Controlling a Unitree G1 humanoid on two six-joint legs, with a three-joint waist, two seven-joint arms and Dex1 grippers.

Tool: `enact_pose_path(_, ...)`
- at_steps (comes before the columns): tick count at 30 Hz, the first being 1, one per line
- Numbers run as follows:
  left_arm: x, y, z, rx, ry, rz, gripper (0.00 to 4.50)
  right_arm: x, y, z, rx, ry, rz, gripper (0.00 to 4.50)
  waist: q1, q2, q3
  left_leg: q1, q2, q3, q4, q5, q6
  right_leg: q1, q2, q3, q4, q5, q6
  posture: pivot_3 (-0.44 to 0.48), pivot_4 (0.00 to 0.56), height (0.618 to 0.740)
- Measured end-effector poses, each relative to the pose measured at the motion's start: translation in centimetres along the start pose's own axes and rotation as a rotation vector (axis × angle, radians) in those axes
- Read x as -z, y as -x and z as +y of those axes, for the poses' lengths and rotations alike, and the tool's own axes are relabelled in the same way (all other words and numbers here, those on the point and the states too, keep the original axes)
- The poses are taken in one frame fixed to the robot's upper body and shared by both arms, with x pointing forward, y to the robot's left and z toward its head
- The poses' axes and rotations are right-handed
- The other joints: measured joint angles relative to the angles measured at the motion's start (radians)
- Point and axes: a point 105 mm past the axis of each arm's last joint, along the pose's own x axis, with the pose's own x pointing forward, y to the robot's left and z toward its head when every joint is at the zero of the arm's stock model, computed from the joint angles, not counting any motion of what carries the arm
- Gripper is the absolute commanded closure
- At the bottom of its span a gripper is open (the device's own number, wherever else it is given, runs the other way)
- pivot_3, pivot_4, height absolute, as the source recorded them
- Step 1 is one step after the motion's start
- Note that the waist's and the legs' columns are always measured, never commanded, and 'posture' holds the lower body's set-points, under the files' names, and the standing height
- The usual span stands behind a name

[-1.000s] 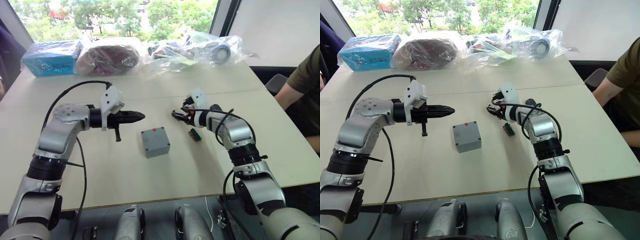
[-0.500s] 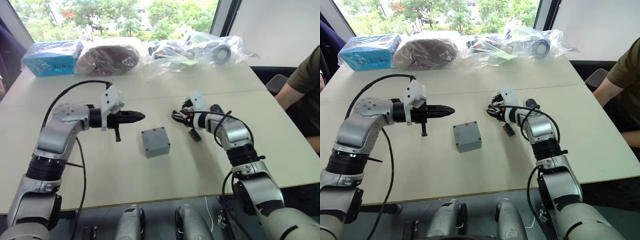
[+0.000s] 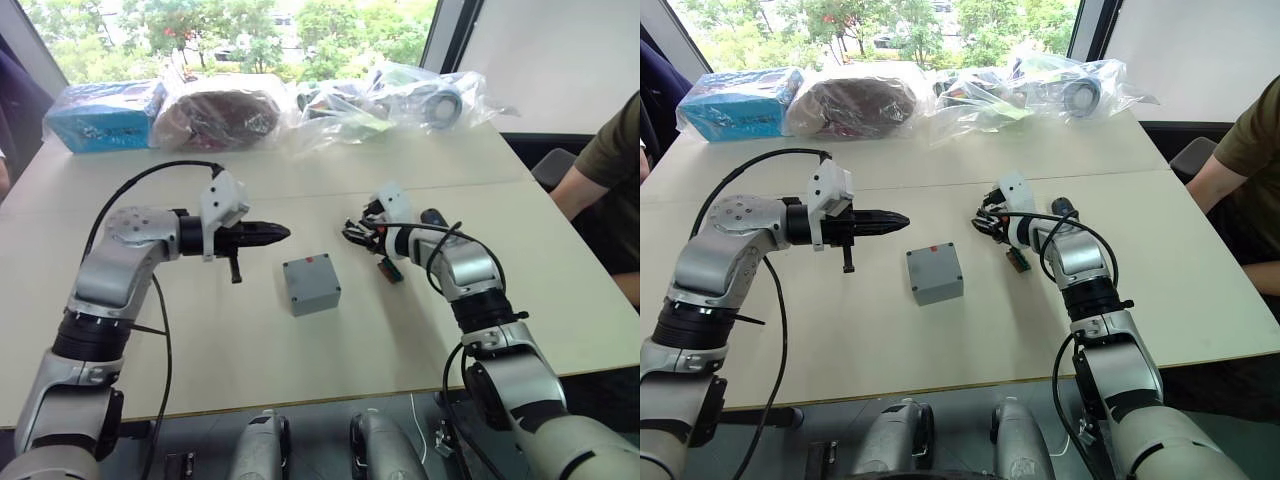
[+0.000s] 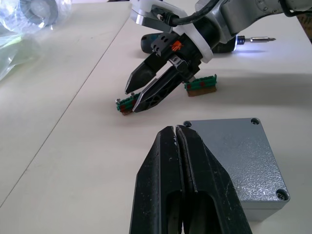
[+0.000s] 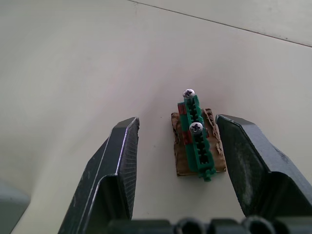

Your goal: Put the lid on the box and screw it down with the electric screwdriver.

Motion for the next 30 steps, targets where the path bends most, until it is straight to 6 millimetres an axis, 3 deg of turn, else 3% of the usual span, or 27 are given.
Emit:
enact_pose_path(5, 0.0, 0.0, 0.0, 0.0, 0.0, 0.0, 4.5, 0.0, 0.0, 0.0, 0.0, 0.002, -0.002, 4.46, 0.0, 0.0, 0.0, 0.0, 0.0, 0.0, 0.0, 0.0, 0.0, 0.0, 0.0, 0.0, 0.0, 0.0, 0.0, 0.0, 0.15, 0.74)
enact_pose_path(20, 0.0, 0.0, 0.0, 0.002, 0.0, 0.0, 4.5, -0.1, 0.2, -0.1, 0.009, -0.006, 0.007, 4.46, 0.0, 0.0, 0.0, 0.0, 0.0, 0.0, 0.0, 0.0, 0.0, 0.0, 0.0, 0.0, 0.0, 0.0, 0.0, 0.0, 0.15, 0.74)
enact_pose_path(30, 0.6, -0.1, -0.3, 0.007, 0.014, 0.01, 4.5, -2.5, 2.2, 0.1, -0.009, 0.039, -0.021, 4.46, 0.0, 0.0, 0.0, 0.0, 0.0, 0.0, 0.0, 0.0, 0.0, 0.0, 0.0, 0.0, 0.0, 0.0, 0.0, 0.0, 0.15, 0.74)
